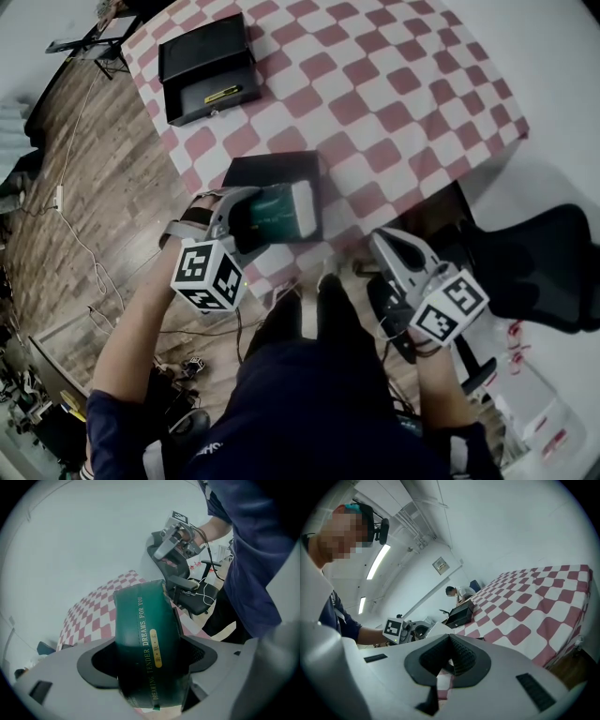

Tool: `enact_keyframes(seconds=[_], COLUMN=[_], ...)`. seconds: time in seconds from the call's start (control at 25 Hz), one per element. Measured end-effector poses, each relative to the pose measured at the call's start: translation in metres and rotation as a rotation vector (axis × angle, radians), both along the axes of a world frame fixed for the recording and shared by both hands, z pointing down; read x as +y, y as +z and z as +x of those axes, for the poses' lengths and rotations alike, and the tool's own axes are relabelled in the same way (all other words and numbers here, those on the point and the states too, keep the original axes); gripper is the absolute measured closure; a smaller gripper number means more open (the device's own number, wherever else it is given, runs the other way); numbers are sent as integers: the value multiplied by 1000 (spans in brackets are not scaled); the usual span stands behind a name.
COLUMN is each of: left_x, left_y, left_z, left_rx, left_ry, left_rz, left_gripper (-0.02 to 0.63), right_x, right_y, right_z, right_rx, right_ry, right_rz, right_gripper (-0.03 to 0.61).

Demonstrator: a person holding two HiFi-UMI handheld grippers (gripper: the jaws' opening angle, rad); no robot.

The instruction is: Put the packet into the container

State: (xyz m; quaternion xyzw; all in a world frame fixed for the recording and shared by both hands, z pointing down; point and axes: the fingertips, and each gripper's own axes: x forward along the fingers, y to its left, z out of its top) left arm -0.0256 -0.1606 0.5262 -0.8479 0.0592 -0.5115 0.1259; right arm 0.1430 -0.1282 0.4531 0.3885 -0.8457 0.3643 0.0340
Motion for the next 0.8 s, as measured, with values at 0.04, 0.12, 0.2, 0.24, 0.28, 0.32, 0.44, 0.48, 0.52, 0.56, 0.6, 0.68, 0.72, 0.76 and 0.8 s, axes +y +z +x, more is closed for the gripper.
enact_keyframes(seconds=[0.04,0.12,0.2,0.24,0.28,0.32,0.44,0.48,0.52,0.56,0.6,0.68,0.72,0.76,0.8], left_x=[1,1,2,3,3,3,4,4,5,5,5,4,4,4,4], left_y=[5,14,22,26,30,33,45,49,52,54,57,60,61,62,64], left_z=[-1,-2,-1,0,1,1,1,1,1,1,1,3,4,5,6], left_rx=[-20,-55,-87,-102,-119,-137,-192,-204,-214,-224,-233,-247,-253,-259,-266], left_ry=[7,19,33,42,51,60,74,75,76,77,77,77,78,80,83], left_rz=[-2,-6,-10,-12,-14,-14,-28,-36,-42,-46,-49,-53,-56,-59,-62], left_gripper=[184,184,184,184,184,184,184,184,183,183,183,183,183,183,183], right_x=[1,2,3,3,3,3,3,3,3,4,4,5,6,7,7], right_y=[3,9,13,14,16,17,21,22,23,24,25,26,26,27,27], right_z=[2,6,9,10,11,13,17,18,19,20,21,22,23,23,23], right_rx=[-2,-6,-10,-11,-11,-12,-14,-15,-16,-17,-16,-16,-16,-17,-17], right_ry=[1,0,2,3,3,3,4,4,5,5,6,7,7,7,7], right_rz=[-5,-14,-20,-21,-24,-28,-37,-39,-41,-44,-46,-50,-52,-54,-55], right_gripper=[563,563,563,563,563,563,563,563,563,563,563,563,563,563,563])
